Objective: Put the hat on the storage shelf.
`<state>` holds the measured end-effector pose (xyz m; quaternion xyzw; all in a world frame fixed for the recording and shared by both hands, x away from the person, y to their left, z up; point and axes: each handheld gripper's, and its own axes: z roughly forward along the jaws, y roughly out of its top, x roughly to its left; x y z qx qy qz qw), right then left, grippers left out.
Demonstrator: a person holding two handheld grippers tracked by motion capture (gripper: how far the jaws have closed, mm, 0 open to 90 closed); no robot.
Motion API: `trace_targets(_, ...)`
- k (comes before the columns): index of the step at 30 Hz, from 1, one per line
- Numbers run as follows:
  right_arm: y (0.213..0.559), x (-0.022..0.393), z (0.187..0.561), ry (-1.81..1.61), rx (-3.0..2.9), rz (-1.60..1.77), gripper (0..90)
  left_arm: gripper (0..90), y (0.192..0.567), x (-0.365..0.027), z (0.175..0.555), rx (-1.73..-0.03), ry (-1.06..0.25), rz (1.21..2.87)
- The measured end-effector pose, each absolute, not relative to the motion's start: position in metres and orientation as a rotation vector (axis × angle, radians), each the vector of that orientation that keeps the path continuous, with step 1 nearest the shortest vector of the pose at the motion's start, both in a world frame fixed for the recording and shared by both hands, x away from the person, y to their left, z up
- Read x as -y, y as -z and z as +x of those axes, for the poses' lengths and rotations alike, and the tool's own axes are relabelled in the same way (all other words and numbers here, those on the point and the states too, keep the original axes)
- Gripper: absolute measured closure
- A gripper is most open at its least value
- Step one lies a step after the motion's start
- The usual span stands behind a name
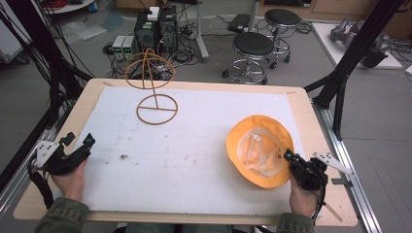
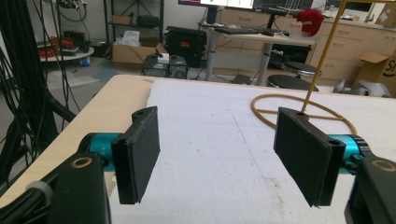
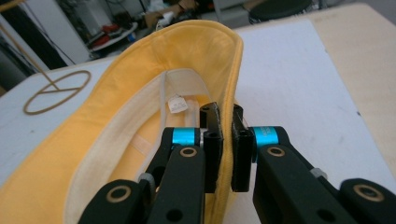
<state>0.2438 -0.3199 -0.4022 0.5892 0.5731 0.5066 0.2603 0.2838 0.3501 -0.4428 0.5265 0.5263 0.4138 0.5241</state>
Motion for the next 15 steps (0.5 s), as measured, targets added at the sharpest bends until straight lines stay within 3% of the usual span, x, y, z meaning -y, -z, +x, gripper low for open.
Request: trace_targets(15,0.388,0.279,0.234,-1.480,-1.535,1.260,86.8,31.6,0.442,-0.348,0.282,-1.252,-0.970,1.249)
